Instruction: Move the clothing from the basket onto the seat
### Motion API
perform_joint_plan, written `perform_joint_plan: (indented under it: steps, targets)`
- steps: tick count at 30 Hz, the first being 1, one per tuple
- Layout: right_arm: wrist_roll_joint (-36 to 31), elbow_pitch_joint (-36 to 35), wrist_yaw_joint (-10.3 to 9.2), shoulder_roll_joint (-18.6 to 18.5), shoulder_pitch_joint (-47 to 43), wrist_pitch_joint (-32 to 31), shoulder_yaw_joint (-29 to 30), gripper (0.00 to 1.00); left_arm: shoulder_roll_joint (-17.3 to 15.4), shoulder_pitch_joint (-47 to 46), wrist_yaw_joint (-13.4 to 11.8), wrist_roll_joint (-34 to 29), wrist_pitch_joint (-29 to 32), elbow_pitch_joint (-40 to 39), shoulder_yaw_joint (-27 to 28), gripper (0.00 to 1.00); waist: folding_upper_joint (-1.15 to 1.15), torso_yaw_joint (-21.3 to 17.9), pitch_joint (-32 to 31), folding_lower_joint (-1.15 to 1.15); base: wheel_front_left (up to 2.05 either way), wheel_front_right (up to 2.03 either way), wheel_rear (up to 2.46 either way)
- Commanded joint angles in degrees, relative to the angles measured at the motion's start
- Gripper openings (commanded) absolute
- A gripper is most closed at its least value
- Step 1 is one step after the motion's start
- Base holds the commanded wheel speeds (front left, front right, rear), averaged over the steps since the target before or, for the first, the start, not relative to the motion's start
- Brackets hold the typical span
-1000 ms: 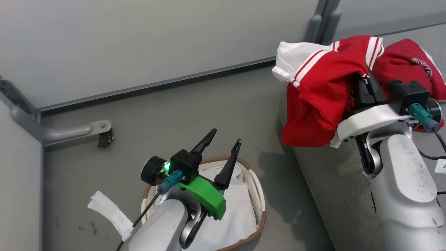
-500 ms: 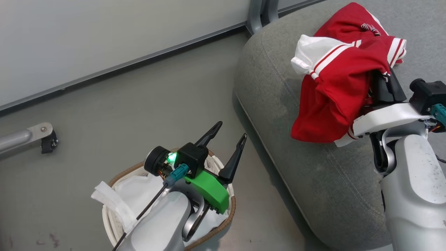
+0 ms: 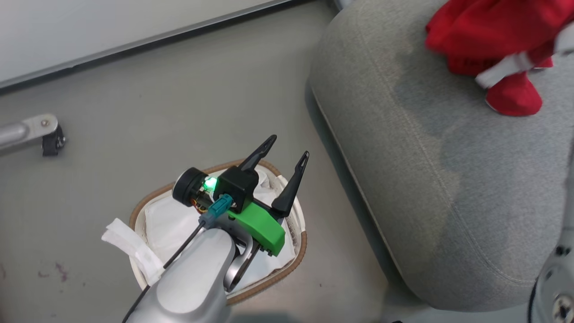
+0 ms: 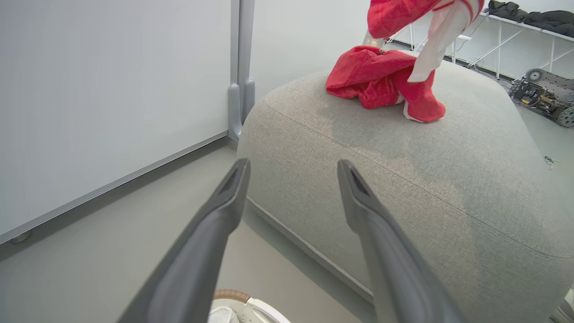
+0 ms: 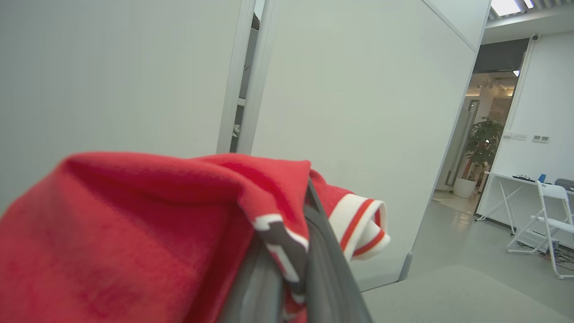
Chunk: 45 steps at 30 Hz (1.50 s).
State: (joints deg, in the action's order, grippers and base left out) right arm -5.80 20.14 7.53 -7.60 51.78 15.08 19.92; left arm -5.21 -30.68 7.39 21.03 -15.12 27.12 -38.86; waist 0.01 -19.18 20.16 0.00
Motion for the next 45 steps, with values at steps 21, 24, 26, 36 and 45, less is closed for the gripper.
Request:
perform_joint_plan:
  steps: [21, 24, 26, 36, 45]
  targets:
    - [-10.65, 18.47, -0.08, -11.35, 9.04, 0.13, 15.02, 0.00, -0.87, -8.69, 0.17, -3.05, -0.04, -3.25, -0.77, 1.00, -0.01, 11.04, 16.83, 0.00, 0.00, 0.00, 0.00]
    - [-11.43, 19.17, -0.08, -9.71, 6.16, 0.13, 16.58, 0.00, -1.18, -9.08, 0.18, -3.19, -0.04, -3.41, -1.21, 1.00, -0.01, 10.97, 17.19, 0.00, 0.00, 0.00, 0.00]
    - [-11.82, 18.97, -0.08, -8.76, 5.27, 0.13, 16.94, 0.00, -1.38, -9.03, 0.18, -3.31, -0.04, -3.37, -1.30, 1.00, -0.01, 10.61, 17.28, 0.00, 0.00, 0.00, 0.00]
    - [-10.98, 16.31, -0.08, -5.32, -0.42, 0.13, 13.09, 1.00, -1.33, -6.78, 0.18, -2.12, -0.04, -2.11, -1.76, 1.00, -0.01, 7.74, 14.21, 0.00, 0.00, 0.00, 0.00]
    - [-7.57, 12.65, -0.08, -4.43, -9.65, 0.13, 7.91, 1.00, -0.64, -4.11, 0.18, -0.93, -0.04, -2.75, 0.19, 1.00, -0.01, 6.86, 8.47, 0.00, 0.00, 0.00, 0.00]
